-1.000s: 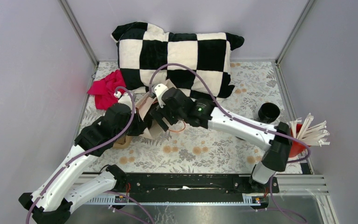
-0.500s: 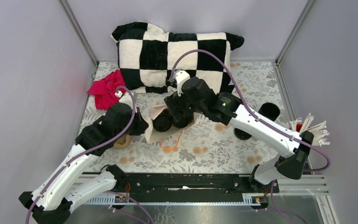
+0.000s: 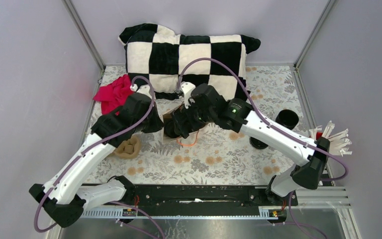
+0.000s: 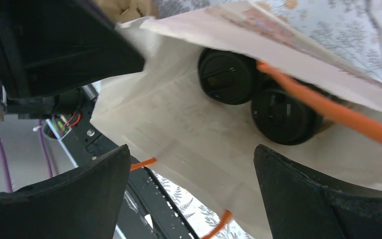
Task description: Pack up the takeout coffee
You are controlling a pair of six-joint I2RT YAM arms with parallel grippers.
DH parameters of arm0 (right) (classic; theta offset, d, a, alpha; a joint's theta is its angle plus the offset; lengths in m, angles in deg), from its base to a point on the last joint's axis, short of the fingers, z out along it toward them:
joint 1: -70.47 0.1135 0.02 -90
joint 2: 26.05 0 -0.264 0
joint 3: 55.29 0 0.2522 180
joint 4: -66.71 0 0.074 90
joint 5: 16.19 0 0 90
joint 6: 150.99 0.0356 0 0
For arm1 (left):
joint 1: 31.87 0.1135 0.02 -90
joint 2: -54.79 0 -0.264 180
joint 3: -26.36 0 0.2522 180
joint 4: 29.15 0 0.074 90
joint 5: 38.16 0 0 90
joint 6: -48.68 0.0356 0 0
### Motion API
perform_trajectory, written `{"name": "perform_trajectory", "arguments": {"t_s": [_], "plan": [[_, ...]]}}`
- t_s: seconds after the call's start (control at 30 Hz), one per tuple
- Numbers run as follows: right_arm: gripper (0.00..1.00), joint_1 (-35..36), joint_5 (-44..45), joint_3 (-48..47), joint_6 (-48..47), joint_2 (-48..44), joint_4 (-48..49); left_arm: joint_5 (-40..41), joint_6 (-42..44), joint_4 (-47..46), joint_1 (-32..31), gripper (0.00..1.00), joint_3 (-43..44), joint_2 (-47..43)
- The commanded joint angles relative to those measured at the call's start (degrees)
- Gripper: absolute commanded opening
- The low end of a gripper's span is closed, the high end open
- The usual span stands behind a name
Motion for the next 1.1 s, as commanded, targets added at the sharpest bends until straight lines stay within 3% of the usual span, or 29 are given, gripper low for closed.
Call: {"name": "perform_trajectory", "arguments": {"t_s": [0.0, 0.27, 0.57, 0.8, 0.87, 1.07], "plan": [[1.00, 1.3, -8.4, -4.5, 0.3, 2.1, -2.8, 1.9, -2.5, 3.7, 0.1, 0.00, 6.3, 3.2], [1.00, 1.3, -3.0, -14.4, 3.5, -0.6, -8.2, 1.1, -3.8, 10.2, 0.2, 0.00, 15.1, 9.1], [1.00, 0.5, 15.7, -34.9, 6.6, 2.1, -24.0, -1.4, -11.6, 23.5, 2.8, 0.00, 26.9, 17.9], [1.00, -0.7, 25.6, -29.5, 6.8, -5.1, -26.3, -13.9, -15.6, 22.9, 12.1, 0.02, 21.5, 16.4], [1.00, -0.9, 27.4, -26.8, 7.1, -7.2, -26.3, -14.9, -15.7, 22.8, 13.9, 0.07, 20.7, 15.3], [1.00, -0.9, 32.0, -23.3, 7.9, -10.2, -28.7, -13.5, -13.3, 23.7, 16.1, 0.38, 23.6, 13.7]]}}
